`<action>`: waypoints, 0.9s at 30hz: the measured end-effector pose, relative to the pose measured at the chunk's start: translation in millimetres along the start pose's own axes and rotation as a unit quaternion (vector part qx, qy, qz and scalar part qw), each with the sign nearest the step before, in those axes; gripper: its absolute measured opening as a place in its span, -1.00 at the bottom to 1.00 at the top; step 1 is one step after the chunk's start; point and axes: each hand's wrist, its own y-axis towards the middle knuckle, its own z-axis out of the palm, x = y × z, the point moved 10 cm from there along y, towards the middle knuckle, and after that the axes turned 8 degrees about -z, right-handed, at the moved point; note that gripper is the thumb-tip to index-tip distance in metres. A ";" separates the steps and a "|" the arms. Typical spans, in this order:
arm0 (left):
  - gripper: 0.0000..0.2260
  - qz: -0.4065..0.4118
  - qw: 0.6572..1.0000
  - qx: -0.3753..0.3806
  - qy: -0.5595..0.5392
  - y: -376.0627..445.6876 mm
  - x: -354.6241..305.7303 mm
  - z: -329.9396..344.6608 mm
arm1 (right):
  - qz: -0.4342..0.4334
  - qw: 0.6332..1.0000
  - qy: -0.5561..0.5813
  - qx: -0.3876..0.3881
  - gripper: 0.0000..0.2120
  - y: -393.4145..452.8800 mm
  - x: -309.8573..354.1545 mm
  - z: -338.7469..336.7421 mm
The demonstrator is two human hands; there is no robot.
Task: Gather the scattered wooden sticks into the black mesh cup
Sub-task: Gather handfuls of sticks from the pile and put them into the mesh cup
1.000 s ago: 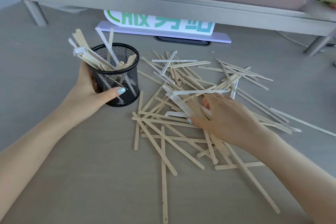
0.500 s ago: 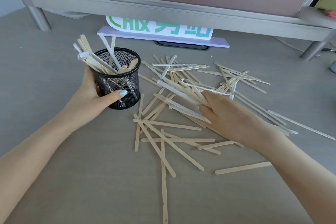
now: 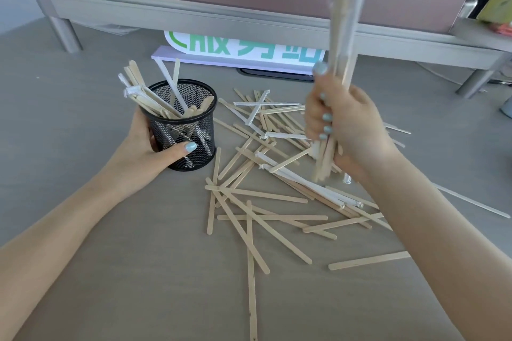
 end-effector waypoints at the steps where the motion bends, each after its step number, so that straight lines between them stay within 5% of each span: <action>1: -0.31 -0.003 1.000 -0.001 0.005 0.5 1.4 -0.8 | -0.015 0.999 0.046 -0.018 -0.57 5.6 7.6 3.9; 8: -0.38 -0.006 1.000 0.005 -0.002 0.6 1.0 2.0 | -0.106 0.957 0.265 -0.056 -0.65 63.6 62.3 66.0; 15: -0.38 0.015 1.000 0.009 -0.018 -0.5 -3.9 4.6 | -0.063 0.998 0.013 0.025 -0.63 77.6 8.3 124.0; 19: -0.38 0.011 0.999 0.013 -0.038 0.0 -3.6 3.4 | -0.050 0.976 -0.173 0.124 -0.66 70.6 -19.0 132.9; 25: -0.35 0.016 0.999 0.014 -0.034 0.8 -4.6 4.5 | -0.024 0.960 -0.152 0.235 -0.92 61.0 -36.4 139.7; 27: -0.36 0.012 1.000 0.009 -0.025 0.4 -4.4 3.6 | -0.016 0.954 -0.137 0.266 -0.82 56.7 -37.8 138.4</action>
